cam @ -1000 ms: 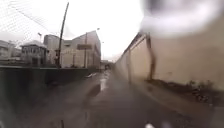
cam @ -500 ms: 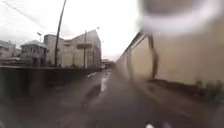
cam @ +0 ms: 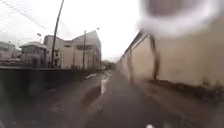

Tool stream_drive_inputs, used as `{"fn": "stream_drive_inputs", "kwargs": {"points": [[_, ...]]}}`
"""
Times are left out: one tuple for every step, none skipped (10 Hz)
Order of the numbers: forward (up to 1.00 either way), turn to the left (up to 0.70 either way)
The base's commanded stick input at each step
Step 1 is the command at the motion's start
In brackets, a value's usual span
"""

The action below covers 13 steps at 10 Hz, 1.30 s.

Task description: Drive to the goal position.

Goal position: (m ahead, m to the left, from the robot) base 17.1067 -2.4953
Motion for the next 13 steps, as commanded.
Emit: {"fn": "stream_drive_inputs", "kwargs": {"points": [[0.50, 0.07], [0.50, 0.07], [0.50, 0.07], [0.50, 0.07], [0.50, 0.07], [0.50, 0.07], [0.50, 0.07], [0.50, 0.07], [0.50, 0.07], [0.50, 0.07], [0.50, 0.07], [0.50, 0.07], [0.50, 0.07]]}}
